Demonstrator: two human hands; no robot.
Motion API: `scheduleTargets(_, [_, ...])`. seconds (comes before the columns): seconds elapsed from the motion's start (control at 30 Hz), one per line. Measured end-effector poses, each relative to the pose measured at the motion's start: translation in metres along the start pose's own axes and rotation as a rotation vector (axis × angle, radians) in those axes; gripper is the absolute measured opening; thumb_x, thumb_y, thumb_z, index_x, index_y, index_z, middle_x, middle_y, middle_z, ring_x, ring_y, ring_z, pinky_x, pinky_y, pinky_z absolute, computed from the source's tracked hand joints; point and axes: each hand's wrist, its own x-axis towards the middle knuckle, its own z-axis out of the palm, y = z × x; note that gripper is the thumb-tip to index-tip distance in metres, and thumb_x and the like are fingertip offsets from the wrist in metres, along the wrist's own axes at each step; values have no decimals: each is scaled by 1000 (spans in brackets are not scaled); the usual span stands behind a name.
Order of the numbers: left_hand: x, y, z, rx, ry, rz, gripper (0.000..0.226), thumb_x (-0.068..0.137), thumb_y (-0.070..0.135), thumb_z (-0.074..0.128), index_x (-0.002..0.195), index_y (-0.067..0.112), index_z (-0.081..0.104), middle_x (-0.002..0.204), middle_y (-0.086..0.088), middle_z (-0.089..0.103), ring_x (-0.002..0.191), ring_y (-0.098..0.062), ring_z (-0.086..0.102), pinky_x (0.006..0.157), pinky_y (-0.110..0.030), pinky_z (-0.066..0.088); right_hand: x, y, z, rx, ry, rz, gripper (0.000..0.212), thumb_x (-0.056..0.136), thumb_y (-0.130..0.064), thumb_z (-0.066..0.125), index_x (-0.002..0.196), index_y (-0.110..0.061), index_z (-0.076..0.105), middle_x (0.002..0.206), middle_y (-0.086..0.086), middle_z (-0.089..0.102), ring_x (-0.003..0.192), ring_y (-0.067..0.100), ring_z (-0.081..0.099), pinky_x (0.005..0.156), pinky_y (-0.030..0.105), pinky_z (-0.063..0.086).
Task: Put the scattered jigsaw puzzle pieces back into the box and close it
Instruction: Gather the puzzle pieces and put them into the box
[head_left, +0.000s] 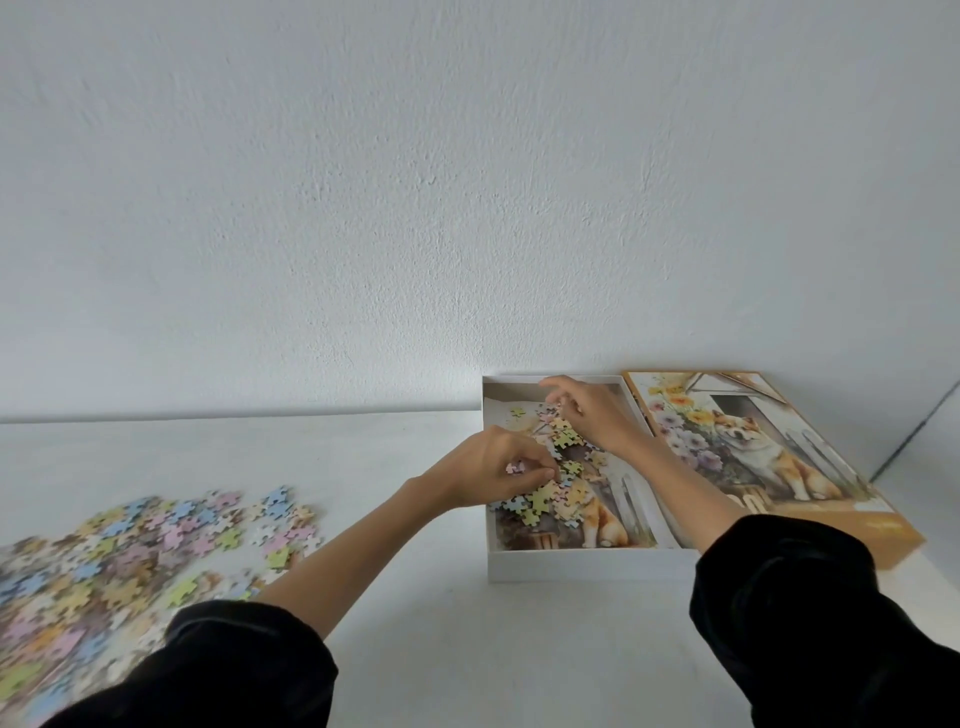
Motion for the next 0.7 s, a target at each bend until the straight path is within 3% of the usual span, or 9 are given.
scheduleTargets(0.07, [-1,0,-1,-2,-11,-10,20,89,26,58,98,14,71,94,-3,73,79,-11,64,71,-29,51,-3,2,1,27,22,-8,43,88,1,37,120,-20,55,106,3,67,73,19,62,74,47,52])
scheduleTargets(0.13, [0,1,-1,2,-17,-3,20,89,25,58,98,13,71,94,-3,73,78,-9,63,70,-24,49,-6,3,2,35,18,-29,44,84,6,44,116,-21,58,105,3,66,84,25,64,76,48,52])
scheduleTargets(0.2, [1,3,-1,5,-14,12,20,89,25,58,98,12,71,93,-4,72,76,-8,62,69,-21,47,-9,4,2,47,10,-47,39,83,3,55,114,-20,59,106,4,65,95,19,62,82,42,53])
scheduleTargets(0.27, [1,4,-1,11,-3,35,21,90,24,57,97,11,71,91,-4,72,76,-11,62,68,-23,47,-10,3,3,53,30,-50,34,82,-8,63,112,-25,59,106,-1,66,93,16,64,81,42,54])
scheduleTargets(0.43, [1,4,-1,17,25,68,20,89,23,57,96,11,71,91,-3,69,78,-11,60,69,-25,48,-14,-6,-1,84,39,-57,29,84,-21,64,113,-25,61,107,-3,66,85,13,64,81,41,53])
scheduleTargets(0.7, [-28,8,-21,-25,63,64,20,89,26,57,100,16,70,96,-1,70,84,-12,63,76,-31,51,-22,-37,-11,144,99,-105,29,84,-15,63,112,-19,62,105,1,67,83,13,64,80,37,53])
